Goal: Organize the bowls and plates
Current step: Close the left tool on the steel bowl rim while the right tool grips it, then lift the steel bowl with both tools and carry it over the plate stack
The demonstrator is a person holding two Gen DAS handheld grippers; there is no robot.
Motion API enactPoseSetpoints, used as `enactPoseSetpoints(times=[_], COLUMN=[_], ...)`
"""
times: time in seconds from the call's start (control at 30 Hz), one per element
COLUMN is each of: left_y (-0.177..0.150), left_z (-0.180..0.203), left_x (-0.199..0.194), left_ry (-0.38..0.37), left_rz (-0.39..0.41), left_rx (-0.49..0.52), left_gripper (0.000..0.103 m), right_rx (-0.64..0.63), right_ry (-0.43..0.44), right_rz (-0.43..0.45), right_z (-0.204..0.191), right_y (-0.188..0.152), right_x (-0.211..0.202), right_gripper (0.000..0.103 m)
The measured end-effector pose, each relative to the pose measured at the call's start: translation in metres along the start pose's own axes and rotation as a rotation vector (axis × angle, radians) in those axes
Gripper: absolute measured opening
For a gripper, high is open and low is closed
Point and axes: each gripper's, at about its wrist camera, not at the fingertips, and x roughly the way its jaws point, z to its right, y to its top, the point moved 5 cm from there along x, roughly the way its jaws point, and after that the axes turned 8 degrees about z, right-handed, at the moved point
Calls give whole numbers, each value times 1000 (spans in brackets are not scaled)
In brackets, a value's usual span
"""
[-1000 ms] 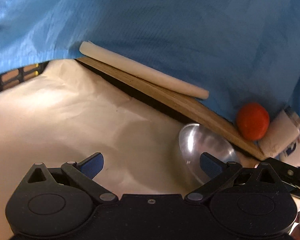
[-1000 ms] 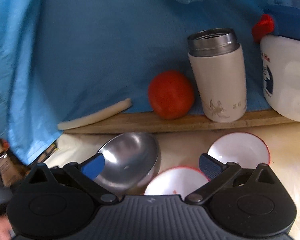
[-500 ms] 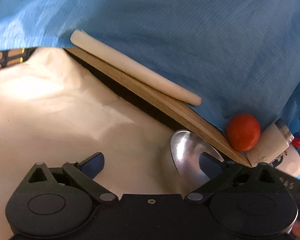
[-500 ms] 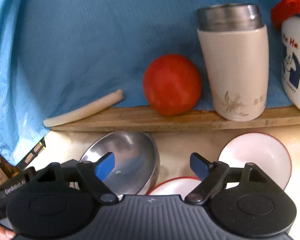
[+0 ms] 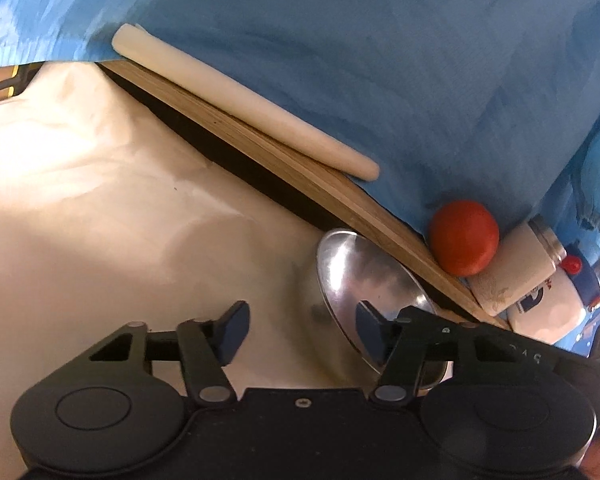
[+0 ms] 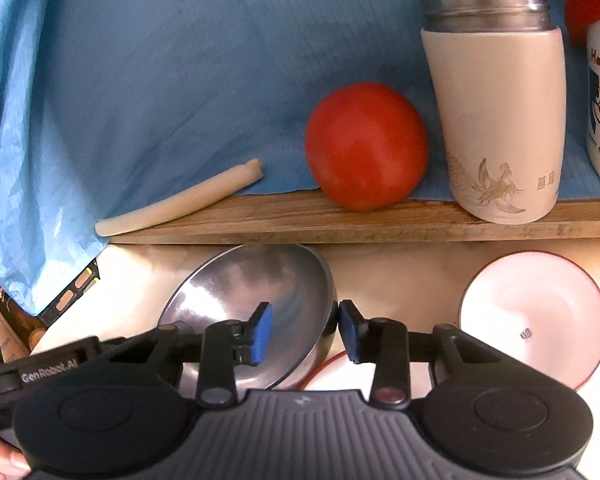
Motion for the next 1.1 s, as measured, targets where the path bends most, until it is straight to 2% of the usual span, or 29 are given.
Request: enactPoseSetpoints(times=[0.07, 0.23, 0.3, 0.7, 0.83, 0.97, 1.1], left_y=[-1, -1, -2, 0, 4, 6, 10], left_z=[1, 6, 7, 4, 5, 8, 15], left_x=[1, -3, -4, -11, -17, -22, -38], left_ry=[-4, -28, -18, 0, 22, 43, 33], left_rz=[-3, 13, 22, 54, 59, 59, 98], left_rx=[8, 37, 44, 23, 38, 46, 50], left_gripper=[52, 32, 31, 29, 21, 20, 21], right_rx=[2, 21, 18, -2, -9, -12, -3], right_ry=[-1, 9, 8, 13, 21, 28, 45], right_rz=[1, -5, -5, -2, 5, 9, 38], right_z=[1, 2, 1, -6, -9, -13, -18], right_y=[0, -1, -2, -6, -3, -2, 2], right_x=[-1, 0, 0, -2, -6, -11, -25], right_gripper=[37, 24, 20, 19, 15, 15, 15])
